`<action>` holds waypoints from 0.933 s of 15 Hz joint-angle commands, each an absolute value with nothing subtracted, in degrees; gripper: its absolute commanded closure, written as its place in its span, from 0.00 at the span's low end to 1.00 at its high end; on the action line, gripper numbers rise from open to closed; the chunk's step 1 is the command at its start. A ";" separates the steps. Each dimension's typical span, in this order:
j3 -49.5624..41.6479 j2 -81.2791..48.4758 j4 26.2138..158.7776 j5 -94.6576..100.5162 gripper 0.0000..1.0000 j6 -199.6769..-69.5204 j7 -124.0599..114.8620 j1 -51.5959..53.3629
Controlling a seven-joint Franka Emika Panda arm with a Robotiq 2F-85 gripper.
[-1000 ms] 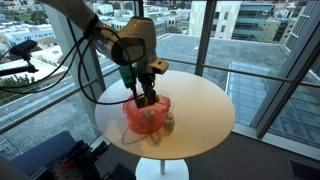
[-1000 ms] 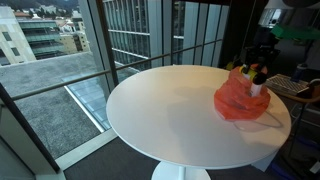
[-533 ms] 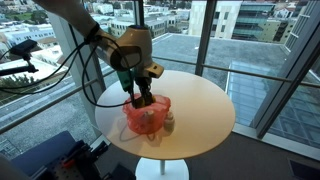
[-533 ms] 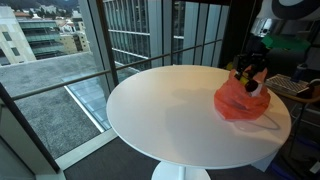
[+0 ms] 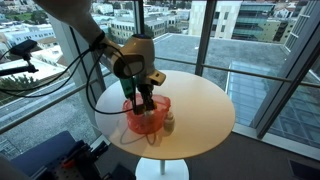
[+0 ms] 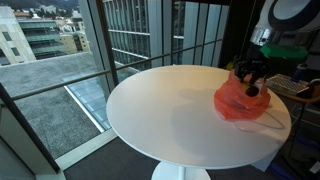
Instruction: Pick up the yellow and brown bottle from the table and put it in the plastic bag
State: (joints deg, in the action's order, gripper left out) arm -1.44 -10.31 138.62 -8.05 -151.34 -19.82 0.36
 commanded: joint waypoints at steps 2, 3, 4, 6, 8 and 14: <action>-2.53 -12.04 138.66 -8.02 0.71 -153.01 -19.91 0.20; -2.62 -12.17 138.81 -7.97 0.71 -153.33 -19.81 0.23; -2.68 -12.31 138.87 -7.94 0.71 -153.42 -19.81 0.25; -2.79 -12.92 138.89 -7.95 0.71 -153.40 -19.49 0.28; -2.81 -13.32 138.82 -8.05 0.20 -153.34 -19.27 0.31; -2.83 -12.60 138.53 -7.73 0.00 -152.11 -19.34 0.48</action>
